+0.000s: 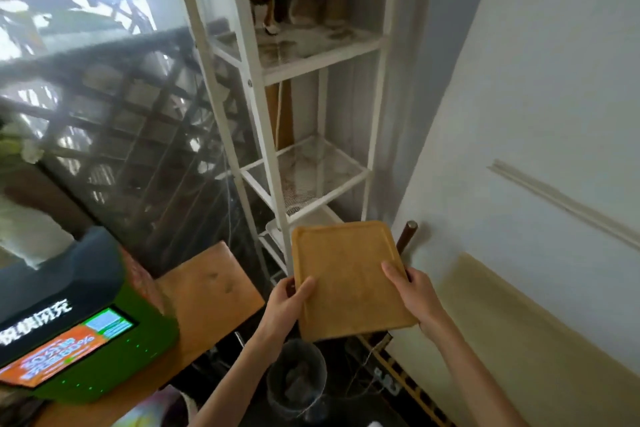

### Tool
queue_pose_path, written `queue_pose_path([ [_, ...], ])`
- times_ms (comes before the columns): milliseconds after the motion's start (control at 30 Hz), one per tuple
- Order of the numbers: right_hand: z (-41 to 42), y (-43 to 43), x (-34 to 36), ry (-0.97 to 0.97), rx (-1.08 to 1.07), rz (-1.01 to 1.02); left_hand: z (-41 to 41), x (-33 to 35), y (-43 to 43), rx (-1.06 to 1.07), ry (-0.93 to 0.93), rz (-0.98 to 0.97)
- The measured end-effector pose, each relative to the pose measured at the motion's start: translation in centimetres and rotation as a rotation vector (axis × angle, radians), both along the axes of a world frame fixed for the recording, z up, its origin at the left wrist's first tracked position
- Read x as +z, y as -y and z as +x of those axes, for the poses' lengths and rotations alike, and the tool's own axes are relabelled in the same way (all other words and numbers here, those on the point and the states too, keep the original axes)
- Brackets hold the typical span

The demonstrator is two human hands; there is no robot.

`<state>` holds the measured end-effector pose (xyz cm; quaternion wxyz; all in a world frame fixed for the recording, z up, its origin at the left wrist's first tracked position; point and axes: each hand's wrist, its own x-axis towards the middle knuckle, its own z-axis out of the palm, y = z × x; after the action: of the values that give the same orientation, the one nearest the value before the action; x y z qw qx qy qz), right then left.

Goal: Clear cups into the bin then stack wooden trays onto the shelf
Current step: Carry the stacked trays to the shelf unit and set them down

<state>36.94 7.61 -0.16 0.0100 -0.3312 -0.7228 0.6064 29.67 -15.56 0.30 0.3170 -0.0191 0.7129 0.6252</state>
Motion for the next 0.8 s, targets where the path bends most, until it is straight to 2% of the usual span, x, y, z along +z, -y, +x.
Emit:
queue_pose_path([
  [367, -11.5, -7.9, 1.0, -0.012, 0.192, 0.035, -7.9, 0.9, -6.0, 0.163, 0.116, 0.044],
  [633, -22.2, -12.8, 0.0, -0.044, 0.333, 0.094, -14.0, 1.4, -14.7, 0.516, 0.016, 0.001],
  [800, -30.6, -13.9, -0.6, -0.03, 0.453, 0.101, -20.5, 1.6, -16.7, 0.666, 0.036, -0.091],
])
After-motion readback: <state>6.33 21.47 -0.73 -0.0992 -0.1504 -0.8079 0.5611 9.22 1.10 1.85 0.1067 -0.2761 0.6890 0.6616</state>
